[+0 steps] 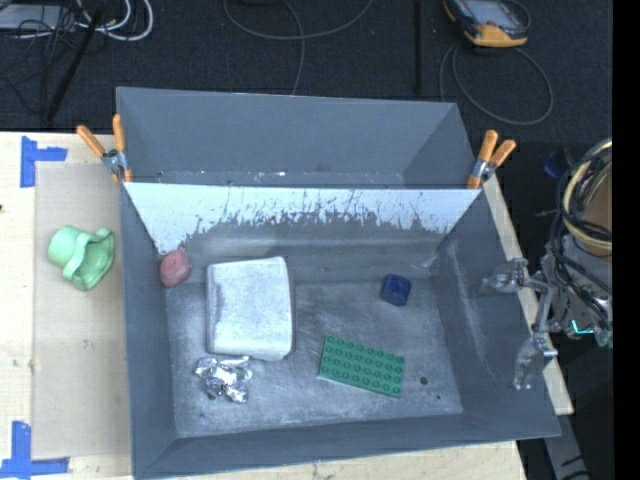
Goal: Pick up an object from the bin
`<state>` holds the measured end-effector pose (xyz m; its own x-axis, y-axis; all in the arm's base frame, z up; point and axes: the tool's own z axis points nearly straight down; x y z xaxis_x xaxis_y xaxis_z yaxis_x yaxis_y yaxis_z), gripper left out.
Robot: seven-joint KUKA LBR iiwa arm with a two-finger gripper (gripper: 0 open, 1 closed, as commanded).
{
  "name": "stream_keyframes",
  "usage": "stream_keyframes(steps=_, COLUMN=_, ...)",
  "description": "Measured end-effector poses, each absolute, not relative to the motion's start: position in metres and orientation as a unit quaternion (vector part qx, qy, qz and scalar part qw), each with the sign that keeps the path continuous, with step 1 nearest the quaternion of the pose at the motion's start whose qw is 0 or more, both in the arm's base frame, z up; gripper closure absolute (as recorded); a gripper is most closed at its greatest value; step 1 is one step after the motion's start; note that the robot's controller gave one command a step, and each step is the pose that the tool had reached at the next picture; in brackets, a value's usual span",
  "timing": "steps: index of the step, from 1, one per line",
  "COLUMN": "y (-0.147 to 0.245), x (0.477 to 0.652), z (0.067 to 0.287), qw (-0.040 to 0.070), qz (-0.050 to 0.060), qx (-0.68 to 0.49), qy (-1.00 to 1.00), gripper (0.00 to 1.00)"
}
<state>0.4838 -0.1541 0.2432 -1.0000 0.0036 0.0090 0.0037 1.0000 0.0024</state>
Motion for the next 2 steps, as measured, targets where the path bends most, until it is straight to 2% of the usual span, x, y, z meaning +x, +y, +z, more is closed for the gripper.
stream_keyframes(steps=1, y=-0.131, x=0.493, z=0.119, qw=0.003, qz=-0.002, qx=0.172, qy=-0.985, gripper=0.0)
stream_keyframes(steps=2, y=-0.056, x=0.525, z=0.07, qw=-0.002, qz=0.0, qx=0.261, qy=-0.965, gripper=0.0)
